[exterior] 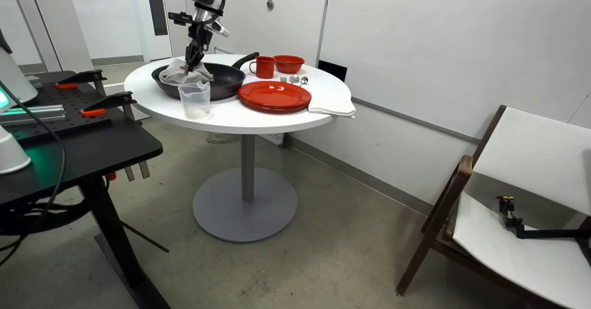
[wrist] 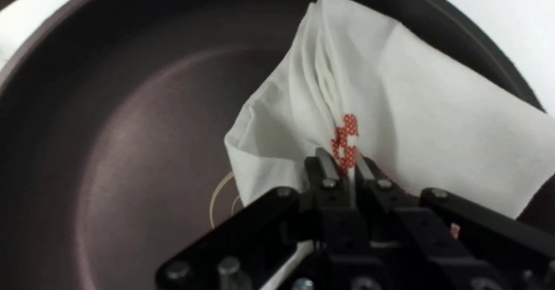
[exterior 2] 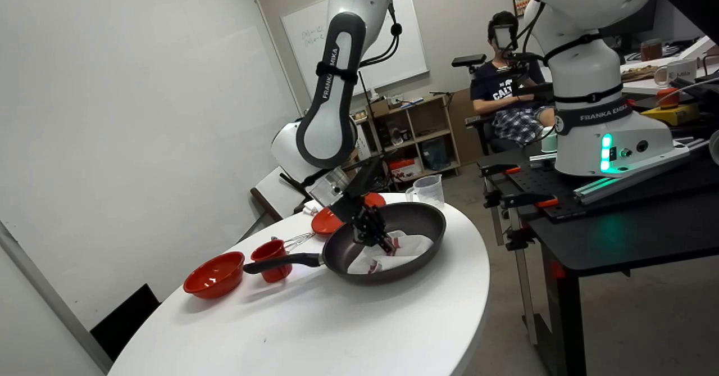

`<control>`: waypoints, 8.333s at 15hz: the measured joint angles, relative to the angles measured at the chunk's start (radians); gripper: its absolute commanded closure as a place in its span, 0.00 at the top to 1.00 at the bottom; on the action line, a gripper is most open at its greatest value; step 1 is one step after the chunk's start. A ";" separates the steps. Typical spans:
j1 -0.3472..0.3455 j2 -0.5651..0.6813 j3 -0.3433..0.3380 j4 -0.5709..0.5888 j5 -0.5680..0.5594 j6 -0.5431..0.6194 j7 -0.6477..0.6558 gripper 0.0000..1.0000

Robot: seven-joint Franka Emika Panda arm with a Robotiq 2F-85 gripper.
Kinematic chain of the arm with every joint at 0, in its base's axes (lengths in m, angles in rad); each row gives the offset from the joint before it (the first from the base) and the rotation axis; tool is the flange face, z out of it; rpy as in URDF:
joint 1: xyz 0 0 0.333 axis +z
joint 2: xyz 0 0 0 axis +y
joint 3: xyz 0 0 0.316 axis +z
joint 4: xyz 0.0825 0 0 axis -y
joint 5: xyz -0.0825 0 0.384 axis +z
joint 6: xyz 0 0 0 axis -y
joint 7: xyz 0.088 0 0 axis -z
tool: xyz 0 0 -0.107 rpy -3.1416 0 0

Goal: Use the towel to clean the pan

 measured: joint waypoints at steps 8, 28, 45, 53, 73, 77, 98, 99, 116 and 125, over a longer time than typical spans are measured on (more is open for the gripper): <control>0.115 0.013 -0.190 -0.008 -0.412 0.087 0.117 0.05; 0.052 0.016 -0.048 0.038 -0.123 0.119 0.131 0.05; 0.061 -0.381 -0.044 -0.117 -0.151 0.022 0.109 0.05; 0.094 -0.455 0.052 -0.115 -0.215 0.022 0.101 0.05; 0.194 0.150 0.057 0.524 -0.250 -0.192 0.022 0.05; 0.224 0.266 0.041 0.695 -0.251 -0.280 0.004 0.05; 0.174 0.612 0.036 1.151 -0.106 -0.367 -0.023 0.05; 0.164 0.633 0.036 1.164 -0.103 -0.367 -0.024 0.35; 0.171 0.618 0.042 1.276 -0.093 -0.399 -0.024 1.00; 0.149 0.337 0.021 1.158 -0.102 -0.548 -0.024 1.00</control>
